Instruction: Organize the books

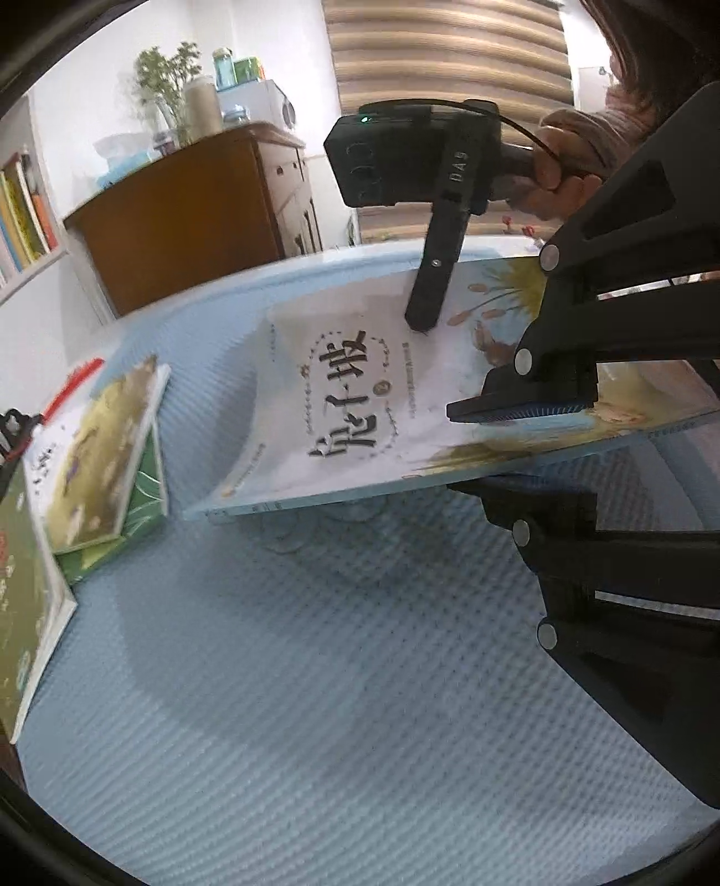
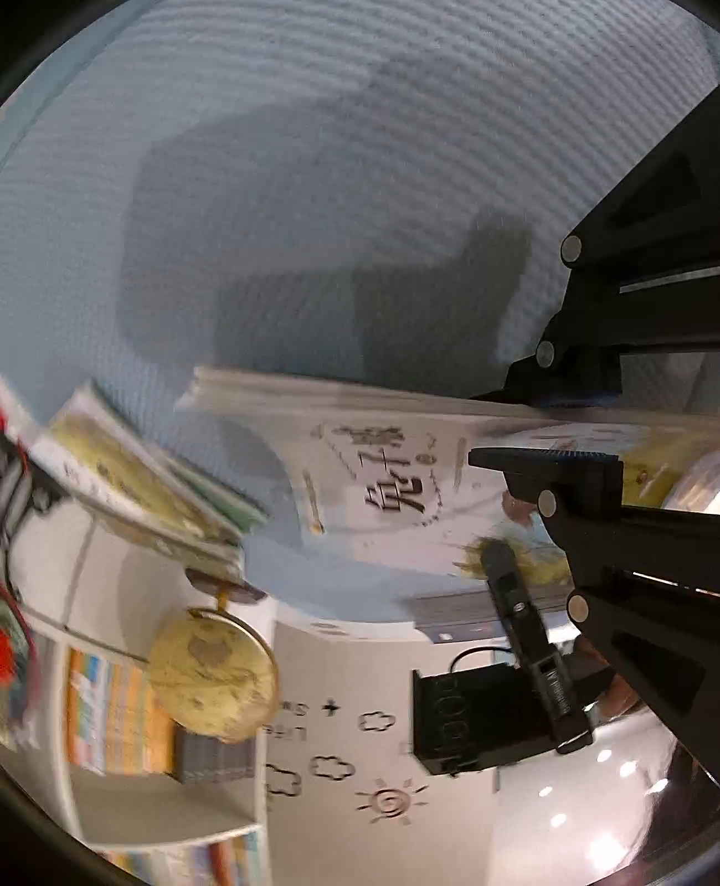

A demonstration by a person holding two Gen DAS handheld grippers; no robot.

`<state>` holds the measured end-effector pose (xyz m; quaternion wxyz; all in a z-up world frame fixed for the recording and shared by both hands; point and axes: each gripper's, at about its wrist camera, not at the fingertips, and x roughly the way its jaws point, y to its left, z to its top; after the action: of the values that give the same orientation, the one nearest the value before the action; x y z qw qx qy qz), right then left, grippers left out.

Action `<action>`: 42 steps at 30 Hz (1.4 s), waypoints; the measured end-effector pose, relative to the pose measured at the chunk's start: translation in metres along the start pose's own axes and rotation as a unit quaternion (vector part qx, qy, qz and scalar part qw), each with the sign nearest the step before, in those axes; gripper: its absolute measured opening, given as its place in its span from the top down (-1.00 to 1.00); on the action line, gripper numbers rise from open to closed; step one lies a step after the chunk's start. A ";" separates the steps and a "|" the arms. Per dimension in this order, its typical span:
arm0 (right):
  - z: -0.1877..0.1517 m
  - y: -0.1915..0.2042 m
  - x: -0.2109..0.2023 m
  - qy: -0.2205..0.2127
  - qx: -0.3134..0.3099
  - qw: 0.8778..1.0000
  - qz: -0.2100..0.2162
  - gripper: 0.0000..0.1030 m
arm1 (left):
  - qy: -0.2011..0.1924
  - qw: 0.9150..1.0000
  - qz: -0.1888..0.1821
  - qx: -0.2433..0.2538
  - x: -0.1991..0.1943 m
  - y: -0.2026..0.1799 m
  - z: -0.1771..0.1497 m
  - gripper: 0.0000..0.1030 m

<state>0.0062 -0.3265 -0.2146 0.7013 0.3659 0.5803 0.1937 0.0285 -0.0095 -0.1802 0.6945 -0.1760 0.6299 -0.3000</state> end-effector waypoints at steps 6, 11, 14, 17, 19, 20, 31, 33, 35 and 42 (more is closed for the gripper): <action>-0.002 0.034 -0.002 -0.006 -0.031 0.999 -0.013 0.75 | -0.011 1.000 0.005 0.008 -0.021 0.007 -0.005 0.75; -0.004 0.057 0.000 -0.011 -0.046 0.999 -0.011 0.75 | -0.023 1.000 0.009 0.010 -0.037 0.010 -0.008 0.75; -0.008 0.072 0.002 -0.012 -0.054 0.998 -0.010 0.75 | -0.035 0.999 0.018 0.013 -0.051 0.010 -0.008 0.75; -0.013 0.090 0.000 -0.017 -0.063 0.998 -0.008 0.75 | -0.053 0.998 0.015 0.015 -0.074 0.007 -0.010 0.75; -0.014 0.104 -0.002 -0.021 -0.065 0.998 -0.002 0.75 | -0.062 0.998 0.015 0.017 -0.090 0.005 -0.011 0.75; -0.015 0.111 -0.003 -0.024 -0.064 0.998 0.001 0.75 | -0.067 0.997 0.016 0.018 -0.098 0.003 -0.011 0.75; -0.028 0.190 0.005 -0.025 -0.098 0.995 0.018 0.75 | -0.104 0.994 0.036 0.012 -0.167 0.022 -0.027 0.70; -0.029 0.201 0.015 -0.020 -0.103 0.994 0.018 0.75 | -0.109 0.993 0.038 0.006 -0.177 0.032 -0.031 0.70; -0.030 0.214 0.028 -0.012 -0.107 0.994 0.022 0.75 | -0.114 0.993 0.041 -0.002 -0.187 0.043 -0.033 0.70; -0.033 0.254 0.065 0.014 -0.124 0.992 0.026 0.75 | -0.136 0.989 0.049 -0.021 -0.226 0.077 -0.044 0.70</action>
<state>0.0301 -0.1048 -0.0721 0.7275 0.2888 0.5520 0.2874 -0.0055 0.1988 -0.0604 0.7839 -0.1987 0.5433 -0.2256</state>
